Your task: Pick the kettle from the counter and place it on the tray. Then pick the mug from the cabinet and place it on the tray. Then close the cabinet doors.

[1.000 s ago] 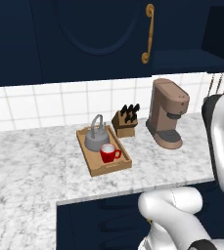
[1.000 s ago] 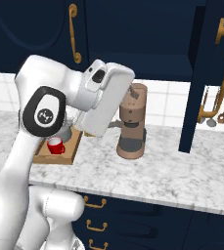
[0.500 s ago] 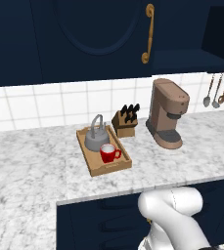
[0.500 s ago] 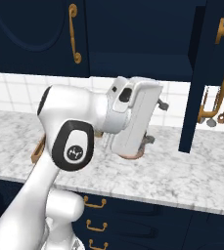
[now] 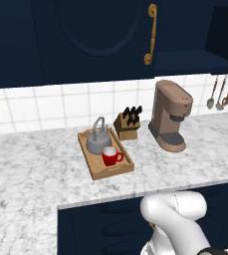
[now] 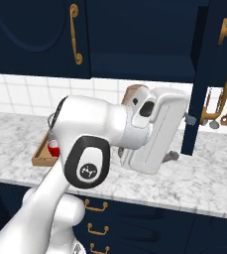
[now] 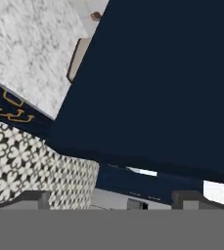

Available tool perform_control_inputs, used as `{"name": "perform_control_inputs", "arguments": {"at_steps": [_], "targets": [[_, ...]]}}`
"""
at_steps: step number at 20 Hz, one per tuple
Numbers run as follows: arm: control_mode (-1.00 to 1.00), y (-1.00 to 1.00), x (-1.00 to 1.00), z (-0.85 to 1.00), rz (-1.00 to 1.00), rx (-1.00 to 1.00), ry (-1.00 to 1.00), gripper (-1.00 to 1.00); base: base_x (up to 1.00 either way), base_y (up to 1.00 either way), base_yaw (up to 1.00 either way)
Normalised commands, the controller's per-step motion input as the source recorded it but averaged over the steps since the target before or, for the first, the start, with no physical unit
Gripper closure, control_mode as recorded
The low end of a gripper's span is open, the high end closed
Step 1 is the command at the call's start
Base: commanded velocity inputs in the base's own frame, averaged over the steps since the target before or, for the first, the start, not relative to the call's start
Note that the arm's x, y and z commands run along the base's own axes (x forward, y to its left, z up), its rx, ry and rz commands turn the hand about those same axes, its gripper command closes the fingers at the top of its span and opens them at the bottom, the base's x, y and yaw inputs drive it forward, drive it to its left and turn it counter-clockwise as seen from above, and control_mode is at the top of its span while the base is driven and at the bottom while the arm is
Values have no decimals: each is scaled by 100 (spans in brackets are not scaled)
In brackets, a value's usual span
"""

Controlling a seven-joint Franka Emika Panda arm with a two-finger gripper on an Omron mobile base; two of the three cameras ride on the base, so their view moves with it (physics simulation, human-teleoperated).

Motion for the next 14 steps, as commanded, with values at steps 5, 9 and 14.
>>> {"name": "perform_control_inputs", "arguments": {"at_steps": [5,9,14], "targets": [[-100,-44,-16,10,-10,-1,0,-100,0,0,0],[-100,-42,17,2,-7,-2,0,-100,0,0,0],[-100,-32,34,-1,0,0,1,-100,0,0,0]]}}
